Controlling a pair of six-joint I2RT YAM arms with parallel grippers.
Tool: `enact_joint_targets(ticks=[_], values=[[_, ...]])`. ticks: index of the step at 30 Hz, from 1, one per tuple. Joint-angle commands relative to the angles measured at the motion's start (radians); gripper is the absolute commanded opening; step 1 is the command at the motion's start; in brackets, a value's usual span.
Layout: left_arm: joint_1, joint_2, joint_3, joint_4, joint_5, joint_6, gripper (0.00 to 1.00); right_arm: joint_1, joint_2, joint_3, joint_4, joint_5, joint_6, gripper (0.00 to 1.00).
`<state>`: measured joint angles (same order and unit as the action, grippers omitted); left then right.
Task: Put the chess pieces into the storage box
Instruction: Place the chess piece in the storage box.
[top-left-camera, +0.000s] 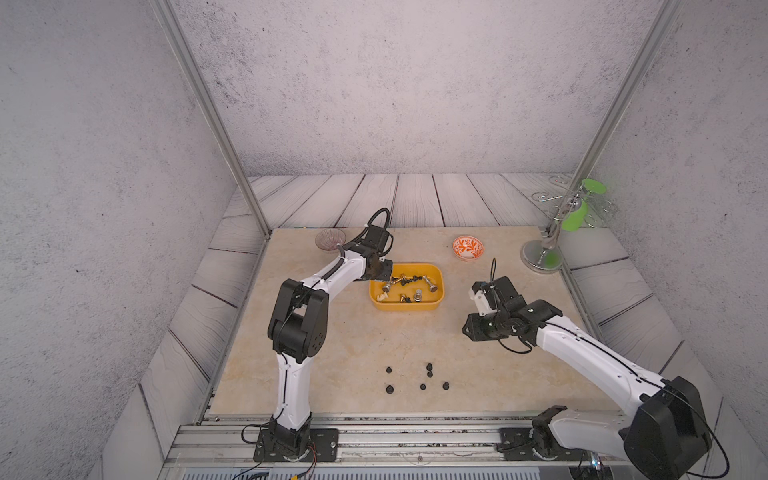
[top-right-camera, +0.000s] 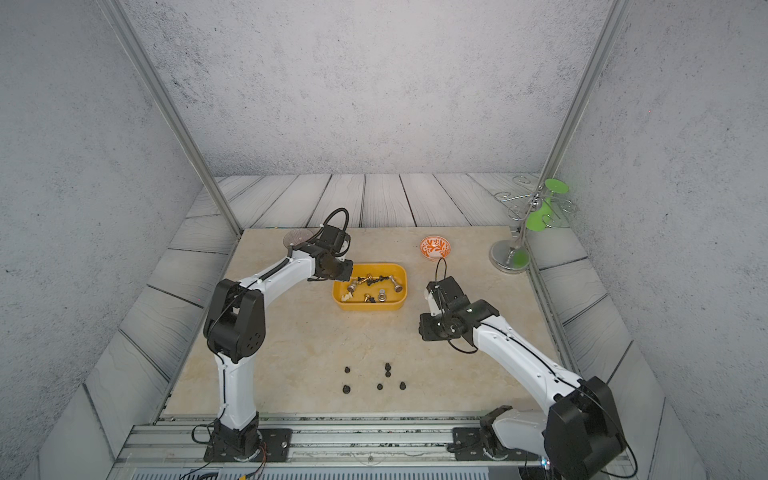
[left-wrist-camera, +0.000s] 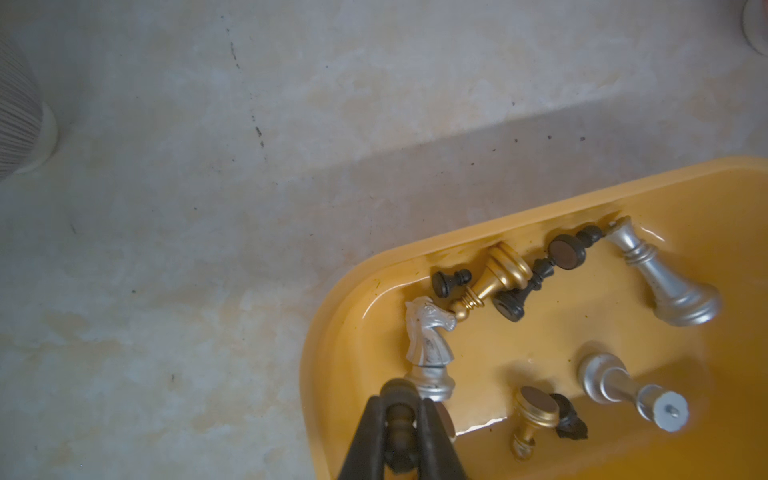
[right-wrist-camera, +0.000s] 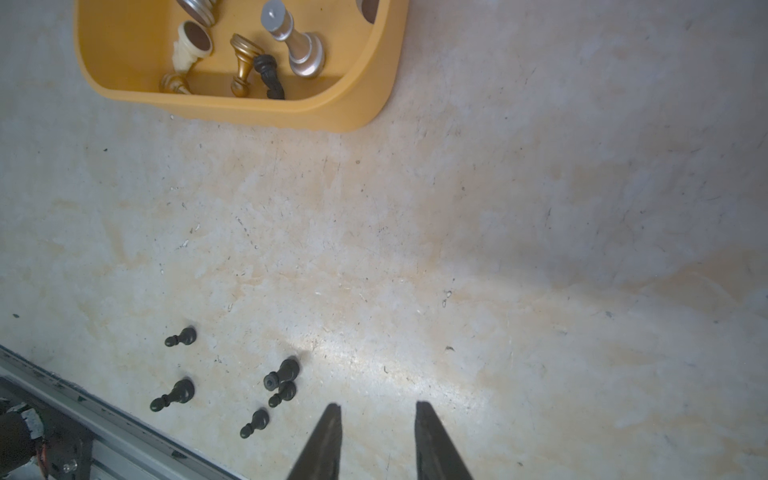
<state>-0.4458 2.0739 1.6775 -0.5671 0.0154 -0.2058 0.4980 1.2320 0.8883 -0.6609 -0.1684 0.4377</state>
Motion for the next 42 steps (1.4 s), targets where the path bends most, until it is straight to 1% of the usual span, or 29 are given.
enact_joint_targets(ticks=[1,8,17,42], values=[[0.006,0.027,0.062,-0.036,0.001,0.032,0.13,-0.004,-0.038,-0.018,-0.021,0.017,0.022,0.32],[0.009,0.06,0.087,-0.043,0.003,0.028,0.19,-0.004,-0.048,-0.02,-0.032,0.021,0.021,0.33],[0.01,0.042,0.085,-0.04,0.02,0.026,0.23,-0.005,-0.04,-0.013,-0.031,0.023,0.022,0.34],[0.01,-0.075,0.035,-0.031,0.041,0.021,0.24,-0.005,-0.054,-0.02,-0.037,0.027,0.022,0.34]])
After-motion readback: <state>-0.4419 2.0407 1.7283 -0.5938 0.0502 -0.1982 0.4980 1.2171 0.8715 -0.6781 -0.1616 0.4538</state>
